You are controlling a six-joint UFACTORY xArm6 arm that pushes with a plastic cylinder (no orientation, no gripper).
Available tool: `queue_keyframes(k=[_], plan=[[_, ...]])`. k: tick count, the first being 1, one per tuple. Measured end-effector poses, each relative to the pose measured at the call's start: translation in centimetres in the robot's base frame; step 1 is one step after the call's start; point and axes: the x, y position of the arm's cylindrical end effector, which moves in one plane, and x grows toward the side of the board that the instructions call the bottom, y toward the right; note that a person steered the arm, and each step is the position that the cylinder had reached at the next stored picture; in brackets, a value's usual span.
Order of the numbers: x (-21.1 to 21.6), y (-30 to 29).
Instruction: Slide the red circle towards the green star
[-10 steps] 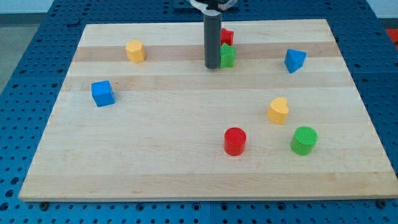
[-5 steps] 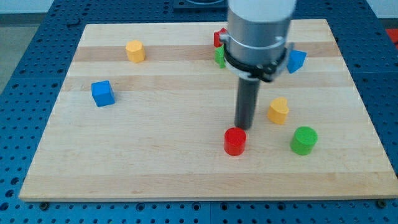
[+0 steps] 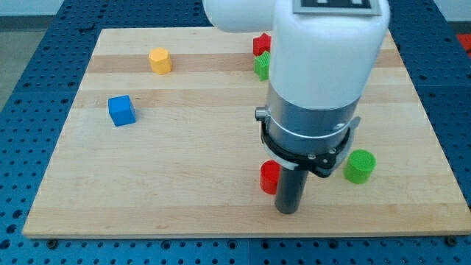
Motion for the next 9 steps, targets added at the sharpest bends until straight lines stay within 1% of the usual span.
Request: queue_keyframes(k=[1,2,3,5,7,8,9], plan=[[-0.1,-2.0],[-1.2,-2.3],[-3.3,-1.0],[-8.9,1.4],[-8.9,3.2],[-9.8,3.5],[-12.4,2.9]])
